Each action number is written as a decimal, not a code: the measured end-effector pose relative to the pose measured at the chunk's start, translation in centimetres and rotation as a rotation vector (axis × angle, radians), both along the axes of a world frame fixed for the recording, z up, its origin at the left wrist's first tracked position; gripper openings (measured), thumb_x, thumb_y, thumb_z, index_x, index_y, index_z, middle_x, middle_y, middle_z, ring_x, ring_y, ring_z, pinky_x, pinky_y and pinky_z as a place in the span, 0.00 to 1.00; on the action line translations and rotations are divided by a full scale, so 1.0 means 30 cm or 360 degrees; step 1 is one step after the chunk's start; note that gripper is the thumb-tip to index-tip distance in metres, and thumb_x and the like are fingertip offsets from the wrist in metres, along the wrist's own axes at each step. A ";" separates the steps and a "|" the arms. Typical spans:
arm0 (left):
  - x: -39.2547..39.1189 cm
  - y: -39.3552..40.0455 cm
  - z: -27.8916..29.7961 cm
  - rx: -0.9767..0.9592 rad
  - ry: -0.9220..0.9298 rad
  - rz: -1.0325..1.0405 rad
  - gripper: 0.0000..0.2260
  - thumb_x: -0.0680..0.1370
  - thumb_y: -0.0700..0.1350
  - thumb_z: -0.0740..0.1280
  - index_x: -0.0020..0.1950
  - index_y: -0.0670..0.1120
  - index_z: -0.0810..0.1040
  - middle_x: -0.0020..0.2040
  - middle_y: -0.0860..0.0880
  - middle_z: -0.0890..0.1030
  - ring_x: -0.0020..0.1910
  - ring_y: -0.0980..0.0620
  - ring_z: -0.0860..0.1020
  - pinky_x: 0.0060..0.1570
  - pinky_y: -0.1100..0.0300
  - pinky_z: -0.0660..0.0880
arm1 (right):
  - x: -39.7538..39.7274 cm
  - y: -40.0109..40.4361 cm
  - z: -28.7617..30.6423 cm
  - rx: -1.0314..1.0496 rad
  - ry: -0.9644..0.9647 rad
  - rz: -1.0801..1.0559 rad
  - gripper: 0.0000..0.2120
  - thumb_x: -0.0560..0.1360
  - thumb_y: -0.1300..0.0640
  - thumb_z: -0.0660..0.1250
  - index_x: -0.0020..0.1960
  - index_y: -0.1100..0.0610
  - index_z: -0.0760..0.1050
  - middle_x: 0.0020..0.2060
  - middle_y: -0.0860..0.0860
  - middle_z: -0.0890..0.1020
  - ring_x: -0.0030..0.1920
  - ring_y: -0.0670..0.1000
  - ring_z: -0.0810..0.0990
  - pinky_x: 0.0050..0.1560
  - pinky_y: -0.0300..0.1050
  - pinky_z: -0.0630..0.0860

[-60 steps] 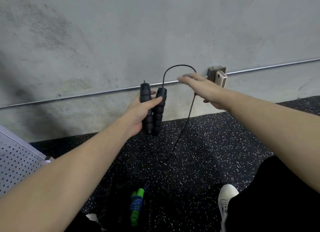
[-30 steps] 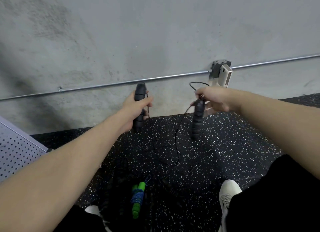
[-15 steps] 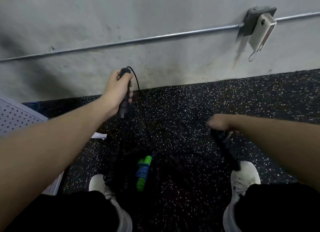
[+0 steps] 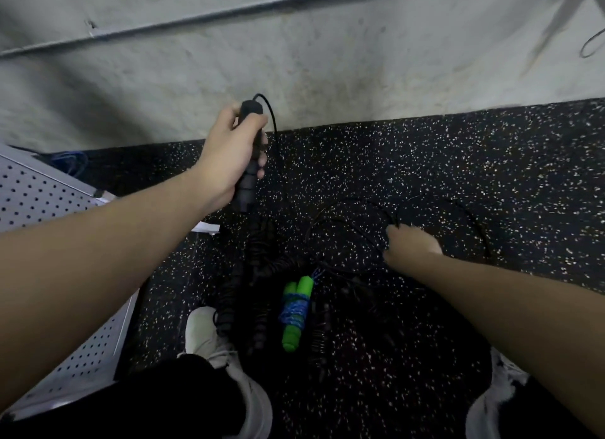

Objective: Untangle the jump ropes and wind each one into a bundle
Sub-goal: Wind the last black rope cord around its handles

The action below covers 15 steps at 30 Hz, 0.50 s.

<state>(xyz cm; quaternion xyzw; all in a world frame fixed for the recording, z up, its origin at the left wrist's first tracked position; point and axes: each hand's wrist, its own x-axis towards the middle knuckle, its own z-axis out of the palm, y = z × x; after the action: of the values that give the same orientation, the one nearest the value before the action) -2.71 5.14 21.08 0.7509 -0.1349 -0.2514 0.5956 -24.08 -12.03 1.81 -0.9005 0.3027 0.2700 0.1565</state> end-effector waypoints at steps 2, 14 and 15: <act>0.013 0.000 -0.024 -0.0028 0.0029 -0.0009 0.04 0.82 0.45 0.65 0.55 0.51 0.72 0.39 0.49 0.76 0.28 0.51 0.72 0.27 0.59 0.70 | 0.064 0.064 -0.034 0.0273 -0.0185 -0.0020 0.19 0.80 0.47 0.61 0.68 0.54 0.73 0.61 0.54 0.76 0.60 0.56 0.76 0.57 0.51 0.77; 0.055 -0.013 -0.059 -0.0112 0.0090 0.0003 0.03 0.82 0.44 0.65 0.53 0.52 0.72 0.38 0.49 0.77 0.29 0.51 0.72 0.27 0.58 0.70 | 0.169 0.142 -0.147 0.0891 -0.0024 -0.0055 0.07 0.73 0.51 0.75 0.46 0.52 0.81 0.41 0.47 0.81 0.46 0.49 0.79 0.42 0.38 0.74; 0.052 -0.013 -0.061 -0.0108 0.0095 0.0011 0.03 0.82 0.44 0.65 0.53 0.52 0.72 0.38 0.49 0.77 0.29 0.51 0.72 0.27 0.58 0.70 | 0.159 0.123 -0.132 0.0974 -0.0051 -0.0126 0.07 0.73 0.52 0.76 0.46 0.53 0.81 0.40 0.46 0.81 0.45 0.48 0.79 0.41 0.36 0.74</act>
<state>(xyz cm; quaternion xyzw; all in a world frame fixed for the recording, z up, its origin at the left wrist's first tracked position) -1.15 4.74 19.26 0.7229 -0.1228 -0.2670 0.6254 -19.30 -8.35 -2.14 -0.8032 0.2395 0.3281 0.4357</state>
